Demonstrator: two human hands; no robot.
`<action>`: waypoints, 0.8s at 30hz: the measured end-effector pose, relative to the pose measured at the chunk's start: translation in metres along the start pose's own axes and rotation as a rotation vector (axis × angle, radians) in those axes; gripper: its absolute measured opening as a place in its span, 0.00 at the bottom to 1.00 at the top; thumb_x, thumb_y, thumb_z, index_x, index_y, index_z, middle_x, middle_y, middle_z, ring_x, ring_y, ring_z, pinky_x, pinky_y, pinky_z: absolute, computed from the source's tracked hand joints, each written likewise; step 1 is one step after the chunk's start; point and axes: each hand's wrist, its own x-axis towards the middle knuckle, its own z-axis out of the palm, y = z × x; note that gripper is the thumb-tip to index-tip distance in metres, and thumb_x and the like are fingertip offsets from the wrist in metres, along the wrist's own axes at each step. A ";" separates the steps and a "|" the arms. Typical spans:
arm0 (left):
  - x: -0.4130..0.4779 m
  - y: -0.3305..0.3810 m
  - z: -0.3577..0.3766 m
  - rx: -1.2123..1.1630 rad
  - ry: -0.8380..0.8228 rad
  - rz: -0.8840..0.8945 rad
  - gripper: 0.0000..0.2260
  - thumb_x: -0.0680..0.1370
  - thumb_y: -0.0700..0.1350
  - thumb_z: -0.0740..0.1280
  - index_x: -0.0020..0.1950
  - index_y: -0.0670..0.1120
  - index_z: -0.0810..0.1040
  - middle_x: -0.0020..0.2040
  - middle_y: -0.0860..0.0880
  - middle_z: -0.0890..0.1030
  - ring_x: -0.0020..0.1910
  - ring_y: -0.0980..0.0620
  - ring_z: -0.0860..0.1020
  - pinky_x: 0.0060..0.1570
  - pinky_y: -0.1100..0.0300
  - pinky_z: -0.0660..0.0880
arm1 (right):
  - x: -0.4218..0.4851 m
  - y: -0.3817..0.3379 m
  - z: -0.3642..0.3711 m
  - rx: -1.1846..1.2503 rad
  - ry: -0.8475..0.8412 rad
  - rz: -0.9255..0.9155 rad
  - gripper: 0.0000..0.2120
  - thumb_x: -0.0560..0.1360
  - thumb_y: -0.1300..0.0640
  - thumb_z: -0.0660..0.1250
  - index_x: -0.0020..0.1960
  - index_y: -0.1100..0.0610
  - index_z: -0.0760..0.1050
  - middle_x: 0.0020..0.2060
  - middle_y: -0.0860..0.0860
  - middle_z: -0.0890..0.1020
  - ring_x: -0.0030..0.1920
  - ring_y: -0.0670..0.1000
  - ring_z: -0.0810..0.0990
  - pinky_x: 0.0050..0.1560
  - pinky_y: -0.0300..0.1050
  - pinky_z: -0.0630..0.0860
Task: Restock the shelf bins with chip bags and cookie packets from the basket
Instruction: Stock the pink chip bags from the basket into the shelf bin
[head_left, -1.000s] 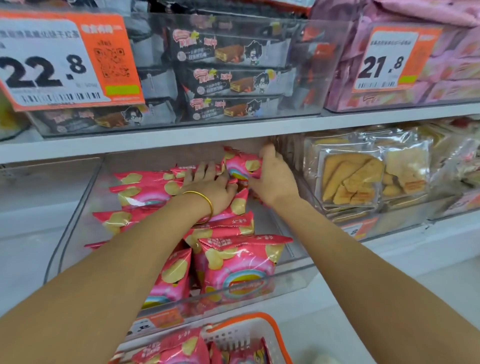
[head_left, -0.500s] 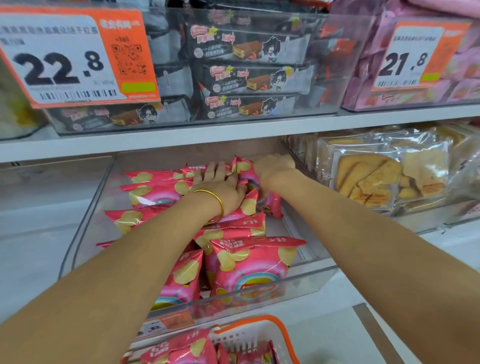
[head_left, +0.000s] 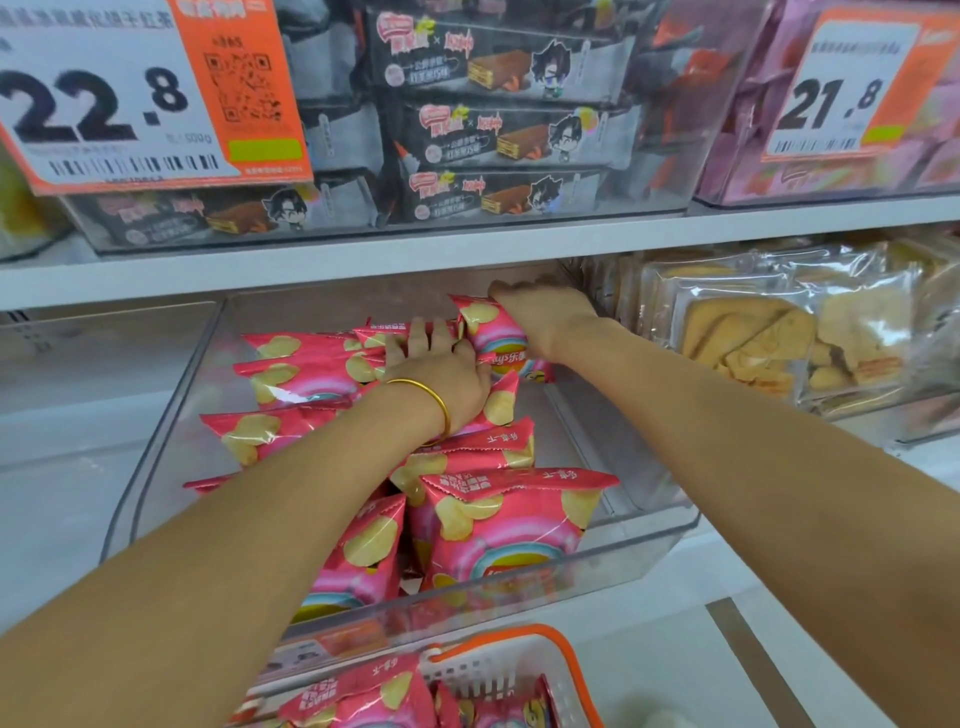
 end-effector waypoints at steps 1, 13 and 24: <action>0.000 0.000 0.000 -0.002 0.003 -0.001 0.25 0.82 0.56 0.44 0.77 0.47 0.55 0.78 0.44 0.47 0.76 0.41 0.43 0.73 0.40 0.44 | 0.000 -0.002 -0.001 -0.087 0.037 -0.002 0.26 0.74 0.62 0.65 0.70 0.55 0.63 0.63 0.57 0.72 0.64 0.61 0.68 0.55 0.51 0.70; 0.001 0.000 0.002 0.008 0.004 0.000 0.25 0.82 0.55 0.44 0.77 0.46 0.54 0.78 0.44 0.49 0.76 0.42 0.44 0.73 0.40 0.44 | 0.008 -0.007 0.003 -0.152 -0.094 0.011 0.31 0.73 0.63 0.67 0.72 0.54 0.58 0.65 0.57 0.70 0.66 0.60 0.65 0.56 0.51 0.69; 0.003 0.000 0.001 -0.026 -0.010 -0.007 0.25 0.82 0.56 0.45 0.77 0.47 0.55 0.78 0.44 0.50 0.76 0.42 0.45 0.73 0.41 0.45 | 0.002 -0.010 0.011 0.101 0.026 0.086 0.22 0.73 0.67 0.65 0.66 0.62 0.65 0.61 0.61 0.73 0.62 0.62 0.72 0.57 0.53 0.72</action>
